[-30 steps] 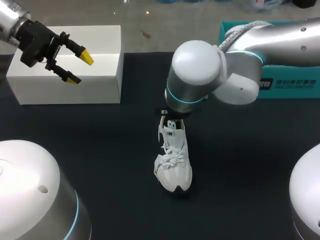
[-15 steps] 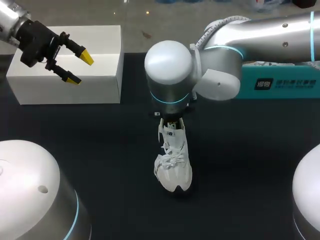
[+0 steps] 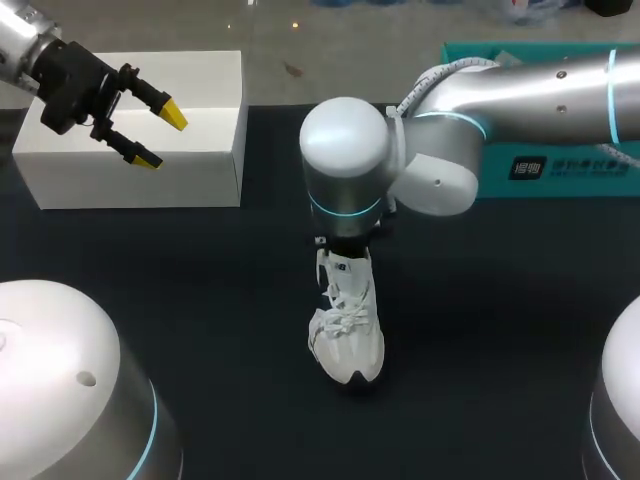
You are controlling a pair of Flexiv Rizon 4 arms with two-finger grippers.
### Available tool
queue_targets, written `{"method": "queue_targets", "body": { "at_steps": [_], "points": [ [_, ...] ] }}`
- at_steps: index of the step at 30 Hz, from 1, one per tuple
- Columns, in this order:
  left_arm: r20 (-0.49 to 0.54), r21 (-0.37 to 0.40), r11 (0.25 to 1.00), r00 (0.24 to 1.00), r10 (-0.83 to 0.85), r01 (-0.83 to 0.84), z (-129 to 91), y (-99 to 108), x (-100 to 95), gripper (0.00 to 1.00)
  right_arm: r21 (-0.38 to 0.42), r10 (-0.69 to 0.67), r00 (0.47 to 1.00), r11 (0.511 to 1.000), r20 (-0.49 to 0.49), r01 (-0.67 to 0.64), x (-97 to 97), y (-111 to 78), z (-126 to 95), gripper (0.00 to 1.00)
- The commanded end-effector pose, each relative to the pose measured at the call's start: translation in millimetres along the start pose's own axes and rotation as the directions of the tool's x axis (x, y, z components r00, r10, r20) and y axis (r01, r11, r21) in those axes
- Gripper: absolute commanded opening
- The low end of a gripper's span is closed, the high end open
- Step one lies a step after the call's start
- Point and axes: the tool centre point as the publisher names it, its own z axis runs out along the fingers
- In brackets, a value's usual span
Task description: Take the shoe out of the shoebox, open the shoe tongue, remove and reinsert the insole, then place the shoe into the shoebox
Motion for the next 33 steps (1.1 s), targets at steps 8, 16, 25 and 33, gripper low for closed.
{"method": "queue_targets", "body": {
  "at_steps": [8,16,25,33],
  "points": [
    [-0.004,0.002,1.0,1.0,0.0,0.0,-1,1,-0.5,1.0,-0.011,-0.037,0.998,0.999,0.052,0.038,-4.3,9.1,-24,0.0],
    [-0.004,0.002,1.0,1.0,0.0,0.0,-1,1,-0.5,1.0,0.037,-0.053,0.99,0.998,0.133,0.049,-12.8,10.9,-23,0.0],
    [-0.004,0.002,1.0,1.0,0.0,0.0,-1,1,-0.5,1.0,0.125,-0.022,0.993,0.992,0.118,0.008,-15.7,-1.2,19,0.0],
    [-0.004,0.002,1.0,1.0,0.0,0.0,-1,1,-0.5,1.0,0.148,-0.002,0.999,0.989,0.05,-0.006,-3.0,-6.8,23,0.0]
  ]
}}
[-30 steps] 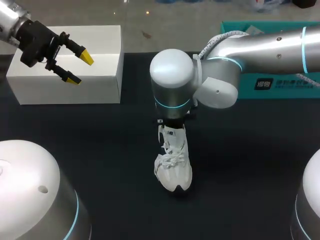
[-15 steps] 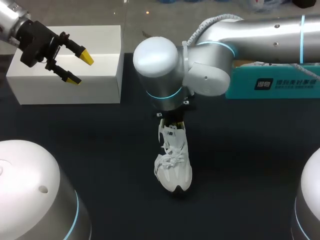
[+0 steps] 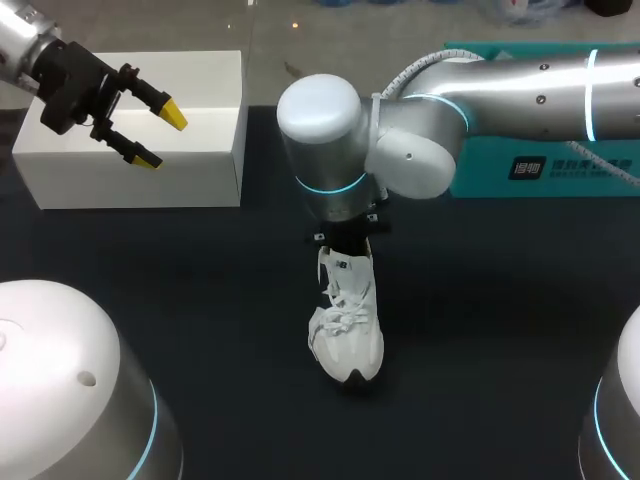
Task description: Take the shoe out of the shoebox, open the shoe tongue, remove and reinsert the insole, then place the shoe into the shoebox
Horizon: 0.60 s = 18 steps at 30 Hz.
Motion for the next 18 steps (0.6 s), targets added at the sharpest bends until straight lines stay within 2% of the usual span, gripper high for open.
{"method": "queue_targets", "body": {
  "at_steps": [1,5,9,12,15,18],
  "points": [
    [-0.004,0.002,1.0,1.0,0.0,0.0,-1,1,-0.6,1.0,0.0,0.004,0.999,1.0,-0.043,-0.004,7.4,-1.9,12,0.0],
    [-0.004,0.002,1.0,1.0,0.0,0.0,-1,1,-0.6,1.0,-0.001,-0.002,0.999,1.0,-0.039,0.002,9.6,-2.3,-7,0.0],
    [-0.004,0.002,1.0,1.0,0.0,0.0,-1,1,-0.6,1.0,-0.015,-0.011,0.999,1.0,-0.041,0.011,3.6,6.5,-32,0.0],
    [-0.004,0.002,1.0,1.0,0.0,0.0,-1,1,-0.6,1.0,-0.005,-0.029,0.997,1.0,-0.065,0.029,3.2,13.0,-41,0.0],
    [-0.004,0.002,1.0,1.0,0.0,0.0,-1,1,-0.6,1.0,0.003,-0.033,0.998,0.999,-0.062,0.033,4.2,19.5,-34,0.0],
    [-0.004,0.002,1.0,1.0,0.0,0.0,-1,1,-0.6,1.0,0.068,-0.029,0.997,0.997,-0.076,0.034,8.0,18.2,-18,0.0]
  ]
}}
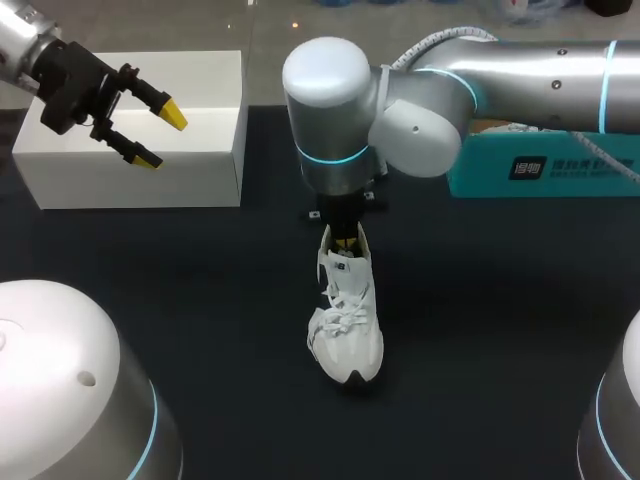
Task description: Take the shoe out of the shoebox, open the shoe tongue, remove and reinsert the insole, then place the shoe into the shoebox
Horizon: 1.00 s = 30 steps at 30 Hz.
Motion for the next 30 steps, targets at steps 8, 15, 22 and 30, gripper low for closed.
{"method": "queue_targets", "body": {
  "at_steps": [8,15,22,30],
  "points": [
    [-0.004,0.002,1.0,1.0,0.0,0.0,-1,1,-0.5,1.0,0.178,0.03,0.998,0.984,-0.052,-0.02,4.6,-11.4,52,0.0],
    [-0.004,0.002,1.0,1.0,0.0,0.0,-1,1,-0.5,1.0,0.11,-0.024,1.0,0.994,0.004,0.023,-1.4,-21.5,21,0.0],
    [-0.004,0.002,1.0,1.0,0.0,0.0,-1,1,-0.5,1.0,0.168,-0.023,0.999,0.985,-0.024,0.027,-4.3,-39.8,6,0.0],
    [-0.004,0.002,1.0,1.0,0.0,0.0,-1,1,-0.5,1.0,0.281,0.003,0.998,0.96,-0.068,0.016,4.3,-56.2,37,0.0]
  ]
}}
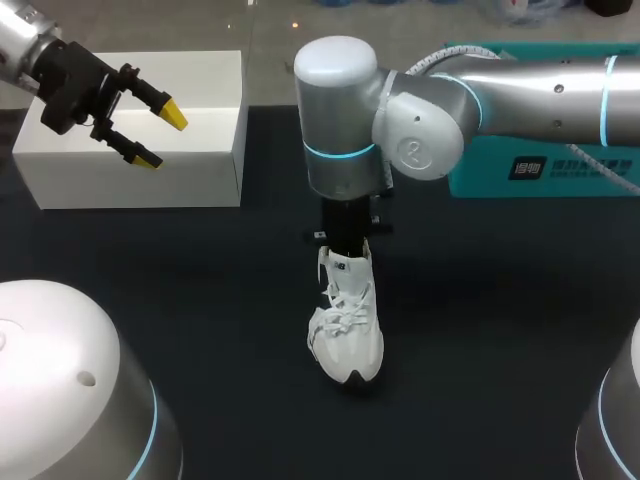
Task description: Take the shoe out of the shoebox, open the shoe tongue, remove and reinsert the insole, then place the shoe into the shoebox
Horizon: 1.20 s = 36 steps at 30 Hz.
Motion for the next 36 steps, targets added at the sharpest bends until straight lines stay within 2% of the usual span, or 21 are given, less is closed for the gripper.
{"method": "queue_targets", "body": {
  "at_steps": [1,5,11,15,17,31,36],
  "points": [
    [-0.004,0.002,1.0,1.0,0.0,0.0,-1,1,-0.5,1.0,0.039,0.002,1.0,0.999,-0.024,-0.001,3.1,8.0,28,0.0],
    [-0.004,0.002,1.0,1.0,0.0,0.0,-1,1,-0.5,1.0,0.05,0.001,1.0,0.999,-0.008,-0.001,3.9,9.0,35,0.0],
    [-0.004,0.002,1.0,1.0,0.0,0.0,-1,1,-0.5,1.0,0.019,-0.014,1.0,1.0,0.009,0.013,-2.9,4.6,10,0.0],
    [-0.004,0.002,1.0,1.0,0.0,0.0,-1,1,-0.5,1.0,0.055,-0.011,0.999,0.998,0.037,0.009,-7.5,1.6,5,0.0],
    [-0.004,0.002,1.0,1.0,0.0,0.0,-1,1,-0.5,1.0,0.038,-0.001,0.999,0.999,0.051,-0.001,-8.9,1.5,1,0.0],
    [-0.004,0.002,1.0,1.0,0.0,0.0,-1,1,-0.5,1.0,0.038,-0.001,0.999,0.999,0.051,-0.001,-8.9,1.5,1,0.0],
    [-0.004,0.002,1.0,1.0,0.0,0.0,-1,1,-0.5,1.0,0.211,0.021,0.992,0.976,0.122,-0.046,-10.6,6.2,-2,0.0]
  ]
}}
